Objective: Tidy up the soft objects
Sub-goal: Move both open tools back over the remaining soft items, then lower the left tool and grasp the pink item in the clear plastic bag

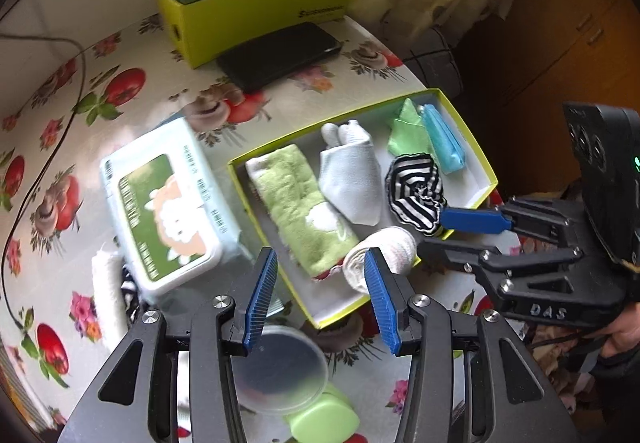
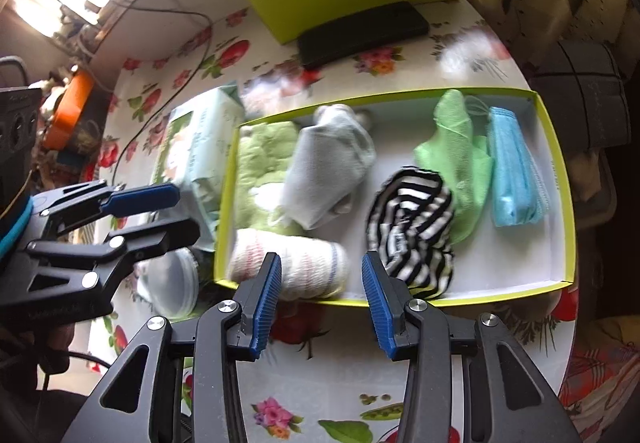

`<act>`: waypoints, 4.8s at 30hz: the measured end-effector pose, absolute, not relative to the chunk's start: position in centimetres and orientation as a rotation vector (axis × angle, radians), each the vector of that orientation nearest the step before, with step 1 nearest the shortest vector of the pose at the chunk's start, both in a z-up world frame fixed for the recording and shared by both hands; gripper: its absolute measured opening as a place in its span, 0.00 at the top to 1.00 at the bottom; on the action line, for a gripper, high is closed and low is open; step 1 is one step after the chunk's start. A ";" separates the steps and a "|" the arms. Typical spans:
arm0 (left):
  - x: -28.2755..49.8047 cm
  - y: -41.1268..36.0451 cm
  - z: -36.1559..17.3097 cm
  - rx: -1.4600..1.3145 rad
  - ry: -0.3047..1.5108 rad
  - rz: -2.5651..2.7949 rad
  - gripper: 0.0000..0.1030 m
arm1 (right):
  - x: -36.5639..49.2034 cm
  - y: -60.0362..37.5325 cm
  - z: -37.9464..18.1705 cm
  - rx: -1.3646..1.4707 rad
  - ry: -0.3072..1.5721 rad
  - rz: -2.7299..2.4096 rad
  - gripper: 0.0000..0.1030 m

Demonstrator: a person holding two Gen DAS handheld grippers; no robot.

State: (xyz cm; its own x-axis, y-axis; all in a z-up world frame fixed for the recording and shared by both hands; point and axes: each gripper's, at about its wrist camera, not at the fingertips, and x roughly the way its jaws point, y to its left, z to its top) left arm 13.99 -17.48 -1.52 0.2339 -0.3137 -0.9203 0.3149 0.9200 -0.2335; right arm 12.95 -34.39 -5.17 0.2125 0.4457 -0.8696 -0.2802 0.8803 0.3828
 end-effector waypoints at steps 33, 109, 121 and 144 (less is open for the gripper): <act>11.2 -11.9 0.5 -0.127 1.216 -0.302 0.55 | 12.0 -31.4 -2.6 0.016 1.235 0.459 0.58; 2.6 2.3 -1.4 -0.361 1.208 0.044 0.55 | 6.6 -17.6 0.3 -0.220 1.231 0.710 0.57; 0.9 6.4 -3.5 -0.446 1.225 0.135 0.55 | 6.2 -15.6 -0.2 -0.254 1.245 0.750 0.57; 2.7 9.0 -10.3 -0.588 1.311 0.250 0.55 | 6.7 -13.8 -1.1 -0.299 1.275 0.758 0.57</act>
State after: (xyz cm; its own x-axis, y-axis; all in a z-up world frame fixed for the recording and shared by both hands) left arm 2.66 9.03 -10.30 0.2568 -0.1510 -0.9546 -0.4923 0.8295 -0.2637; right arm 6.65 -13.82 -1.07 0.0946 0.3432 -0.9345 -0.6570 0.7268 0.2004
